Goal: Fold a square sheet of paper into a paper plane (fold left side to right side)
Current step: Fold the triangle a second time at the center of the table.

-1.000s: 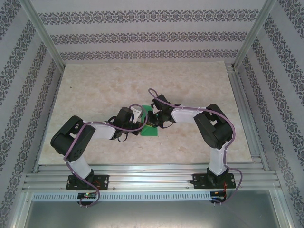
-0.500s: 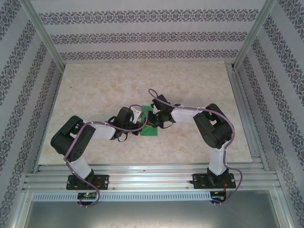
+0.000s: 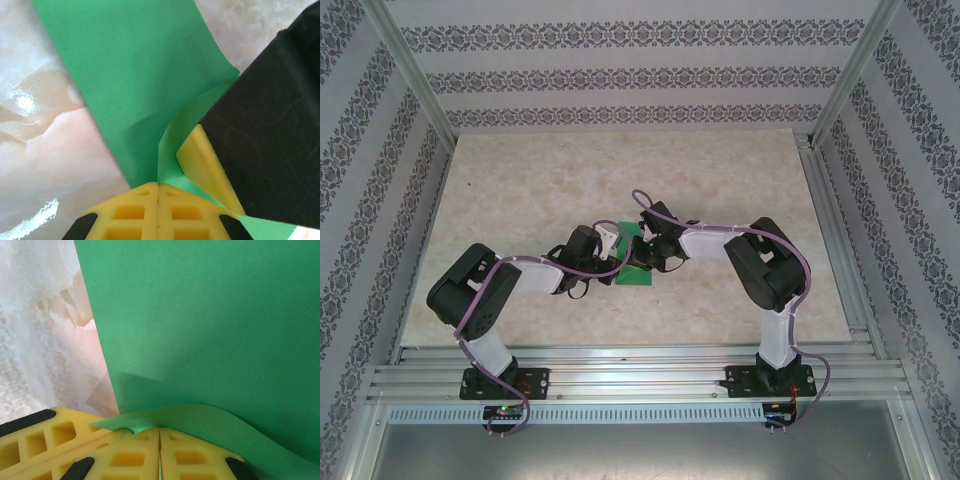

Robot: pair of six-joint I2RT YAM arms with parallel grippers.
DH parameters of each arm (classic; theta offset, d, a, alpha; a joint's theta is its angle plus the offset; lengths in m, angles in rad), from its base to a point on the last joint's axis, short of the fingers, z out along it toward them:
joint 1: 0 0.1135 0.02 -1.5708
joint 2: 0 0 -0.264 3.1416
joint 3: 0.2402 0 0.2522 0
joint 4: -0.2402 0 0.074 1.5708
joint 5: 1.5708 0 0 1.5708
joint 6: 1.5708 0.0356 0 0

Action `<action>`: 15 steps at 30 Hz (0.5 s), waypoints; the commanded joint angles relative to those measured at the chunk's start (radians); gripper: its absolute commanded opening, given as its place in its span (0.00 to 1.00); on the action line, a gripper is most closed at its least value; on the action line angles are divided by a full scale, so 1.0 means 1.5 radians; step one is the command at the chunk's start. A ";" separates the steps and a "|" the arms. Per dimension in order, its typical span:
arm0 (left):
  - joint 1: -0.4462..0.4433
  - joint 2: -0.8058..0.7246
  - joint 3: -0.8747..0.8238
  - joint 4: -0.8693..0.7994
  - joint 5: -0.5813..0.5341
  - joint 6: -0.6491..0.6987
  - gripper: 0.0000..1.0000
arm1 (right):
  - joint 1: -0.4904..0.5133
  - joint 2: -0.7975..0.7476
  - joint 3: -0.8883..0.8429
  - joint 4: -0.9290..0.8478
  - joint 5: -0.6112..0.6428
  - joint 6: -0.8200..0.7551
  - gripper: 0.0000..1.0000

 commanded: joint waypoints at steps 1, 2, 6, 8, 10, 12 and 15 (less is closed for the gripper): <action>-0.006 0.023 -0.014 -0.013 -0.017 0.009 0.00 | 0.004 0.033 -0.018 -0.046 0.030 -0.005 0.08; -0.006 0.023 -0.013 -0.012 -0.016 0.008 0.00 | 0.005 0.037 -0.019 -0.049 0.029 -0.007 0.08; -0.005 0.000 -0.014 -0.015 -0.007 -0.006 0.03 | 0.007 0.035 -0.032 -0.052 0.032 -0.009 0.08; -0.004 -0.030 -0.016 -0.022 -0.006 -0.016 0.09 | 0.007 0.032 -0.039 -0.054 0.036 -0.010 0.08; 0.002 -0.069 -0.021 -0.030 -0.006 -0.030 0.12 | 0.006 0.030 -0.045 -0.052 0.037 -0.012 0.08; 0.012 -0.115 -0.028 -0.038 -0.004 -0.041 0.18 | 0.006 0.031 -0.048 -0.045 0.034 -0.011 0.08; 0.033 -0.170 -0.050 -0.032 0.023 -0.069 0.21 | 0.008 0.033 -0.045 -0.043 0.031 -0.011 0.08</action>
